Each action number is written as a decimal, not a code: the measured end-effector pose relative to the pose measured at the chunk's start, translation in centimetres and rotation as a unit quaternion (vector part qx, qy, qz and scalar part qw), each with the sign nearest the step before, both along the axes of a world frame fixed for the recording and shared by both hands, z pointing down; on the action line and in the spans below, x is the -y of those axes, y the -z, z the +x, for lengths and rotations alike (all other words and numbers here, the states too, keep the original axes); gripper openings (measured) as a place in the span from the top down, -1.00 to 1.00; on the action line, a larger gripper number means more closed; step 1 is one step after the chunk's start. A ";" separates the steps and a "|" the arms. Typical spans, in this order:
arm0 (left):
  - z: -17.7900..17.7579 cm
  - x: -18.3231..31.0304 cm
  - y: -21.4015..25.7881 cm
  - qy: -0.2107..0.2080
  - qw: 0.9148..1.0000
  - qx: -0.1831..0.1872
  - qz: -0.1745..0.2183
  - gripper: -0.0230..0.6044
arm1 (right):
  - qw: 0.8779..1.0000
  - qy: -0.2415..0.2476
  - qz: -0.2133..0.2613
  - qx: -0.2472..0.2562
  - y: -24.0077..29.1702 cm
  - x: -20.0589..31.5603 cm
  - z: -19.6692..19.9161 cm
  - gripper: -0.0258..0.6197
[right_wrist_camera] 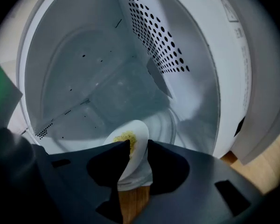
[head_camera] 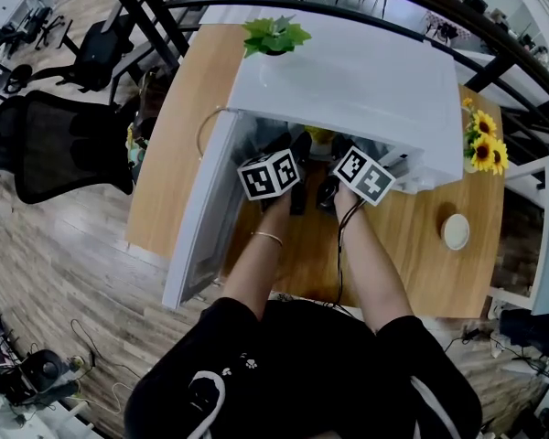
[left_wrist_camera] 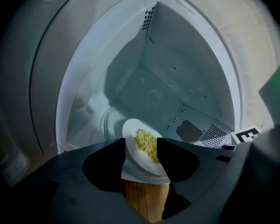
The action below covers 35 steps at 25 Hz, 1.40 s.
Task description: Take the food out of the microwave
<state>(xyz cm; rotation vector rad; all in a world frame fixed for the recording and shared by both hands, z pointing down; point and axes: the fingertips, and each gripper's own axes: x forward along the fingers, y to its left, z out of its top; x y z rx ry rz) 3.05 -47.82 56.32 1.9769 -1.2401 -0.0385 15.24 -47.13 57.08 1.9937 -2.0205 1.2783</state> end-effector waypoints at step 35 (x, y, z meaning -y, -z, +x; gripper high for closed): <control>-1.2 -3.6 0.7 0.008 0.998 -0.058 -0.005 0.33 | 0.985 -0.041 0.015 0.165 -0.6 -4.7 0.5 0.54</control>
